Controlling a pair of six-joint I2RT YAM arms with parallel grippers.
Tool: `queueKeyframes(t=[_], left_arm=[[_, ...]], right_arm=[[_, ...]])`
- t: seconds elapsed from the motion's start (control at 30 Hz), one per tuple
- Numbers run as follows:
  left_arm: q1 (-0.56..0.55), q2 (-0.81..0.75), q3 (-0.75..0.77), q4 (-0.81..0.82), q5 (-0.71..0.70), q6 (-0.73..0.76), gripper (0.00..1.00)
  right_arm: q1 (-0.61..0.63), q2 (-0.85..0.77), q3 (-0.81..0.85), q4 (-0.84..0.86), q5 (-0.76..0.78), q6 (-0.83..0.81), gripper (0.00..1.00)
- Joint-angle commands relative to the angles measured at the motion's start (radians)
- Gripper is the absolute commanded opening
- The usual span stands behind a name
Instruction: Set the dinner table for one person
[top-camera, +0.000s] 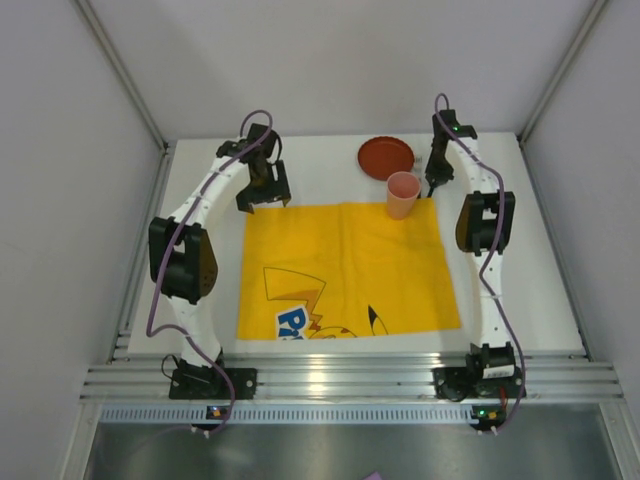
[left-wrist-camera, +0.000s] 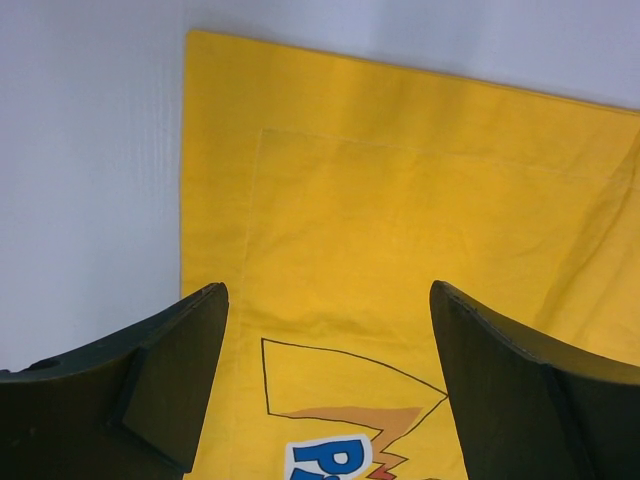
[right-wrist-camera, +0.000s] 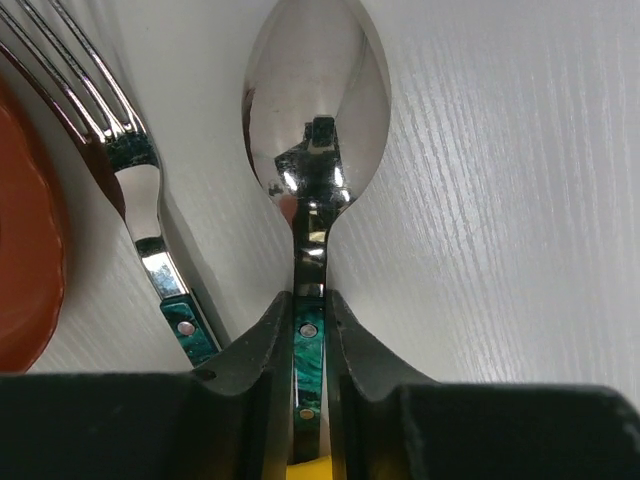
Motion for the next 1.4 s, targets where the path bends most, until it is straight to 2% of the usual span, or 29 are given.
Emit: queueKeyframes(t=[0.0,0.07,0.1,0.47,0.7,0.87,1.0,1.1,1.2,1.37], left_arm=[[0.011,-0.054,-0.014,0.007,-0.012,-0.014,0.87],[0.012,-0.055,-0.018,0.013,-0.006,-0.016,0.87],[0.014,-0.055,-0.023,0.013,-0.004,-0.016,0.87],[0.012,-0.040,-0.008,0.016,0.066,0.001,0.86],[0.012,-0.064,-0.027,0.031,0.077,0.019,0.86],[0.012,-0.127,-0.115,0.092,0.086,0.032,0.85],[0.012,-0.173,-0.227,0.143,0.100,0.039,0.86],[0.012,-0.204,-0.293,0.180,0.111,0.050,0.85],[0.012,-0.227,-0.348,0.215,0.123,0.067,0.85],[0.012,-0.242,-0.393,0.235,0.141,0.079,0.85]], right_arm=[[-0.004,0.059,-0.013,-0.105,0.004,-0.021,0.13],[-0.014,0.056,-0.041,-0.100,0.012,-0.024,0.02],[-0.019,0.057,-0.039,-0.095,0.015,-0.023,0.00],[-0.191,-0.082,0.004,0.036,0.098,-0.029,0.00],[-0.206,-0.258,-0.082,0.055,0.119,-0.063,0.00],[-0.163,-0.497,-0.327,0.061,0.053,-0.053,0.00],[-0.097,-0.709,-0.626,0.101,-0.042,-0.066,0.00],[-0.027,-0.956,-0.974,0.154,-0.106,-0.058,0.00],[0.041,-1.126,-1.207,0.219,-0.152,-0.037,0.00],[0.173,-1.259,-1.397,0.282,-0.214,0.019,0.00]])
